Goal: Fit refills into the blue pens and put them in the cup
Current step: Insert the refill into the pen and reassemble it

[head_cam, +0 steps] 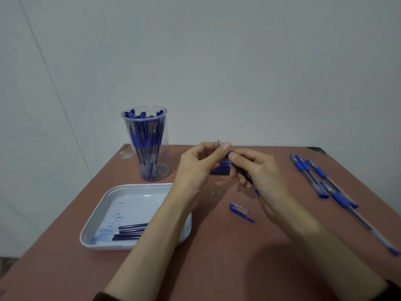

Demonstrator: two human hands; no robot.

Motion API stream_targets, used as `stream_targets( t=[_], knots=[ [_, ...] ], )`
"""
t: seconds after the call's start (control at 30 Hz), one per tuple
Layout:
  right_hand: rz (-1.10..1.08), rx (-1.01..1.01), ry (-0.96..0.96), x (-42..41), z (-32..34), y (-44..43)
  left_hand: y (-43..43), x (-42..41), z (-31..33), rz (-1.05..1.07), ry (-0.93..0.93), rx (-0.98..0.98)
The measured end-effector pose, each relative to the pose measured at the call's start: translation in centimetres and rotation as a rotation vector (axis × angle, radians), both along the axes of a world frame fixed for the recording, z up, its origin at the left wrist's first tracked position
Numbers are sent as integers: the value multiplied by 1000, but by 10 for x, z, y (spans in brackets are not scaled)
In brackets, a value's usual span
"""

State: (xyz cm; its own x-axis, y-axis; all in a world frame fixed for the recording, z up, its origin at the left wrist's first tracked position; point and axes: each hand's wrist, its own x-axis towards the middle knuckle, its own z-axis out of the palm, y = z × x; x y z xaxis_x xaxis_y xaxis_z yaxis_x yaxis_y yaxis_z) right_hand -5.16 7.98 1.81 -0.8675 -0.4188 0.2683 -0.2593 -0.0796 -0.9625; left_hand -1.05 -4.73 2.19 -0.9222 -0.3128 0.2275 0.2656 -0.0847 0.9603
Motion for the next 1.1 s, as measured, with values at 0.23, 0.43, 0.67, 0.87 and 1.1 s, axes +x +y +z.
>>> stream_targets(
  t=[0.23,0.43,0.67,0.87,1.1],
  knots=[
    [52,-31,-120,-2,-2,1,-3,0,2,-31,-25,78],
    [197,-55,-287,-5,1,4,-4,0,3,-44,-14,65],
    [-76,-26,-229,-22,0,10,-4,-2,-3,-57,-127,-515],
    [-132,14,-259,-27,-2,14,-4,2,-10,-375,-264,-1015],
    [-316,418,317,-25,-2,20,-18,-6,-8,135,-104,-801]
  ],
)
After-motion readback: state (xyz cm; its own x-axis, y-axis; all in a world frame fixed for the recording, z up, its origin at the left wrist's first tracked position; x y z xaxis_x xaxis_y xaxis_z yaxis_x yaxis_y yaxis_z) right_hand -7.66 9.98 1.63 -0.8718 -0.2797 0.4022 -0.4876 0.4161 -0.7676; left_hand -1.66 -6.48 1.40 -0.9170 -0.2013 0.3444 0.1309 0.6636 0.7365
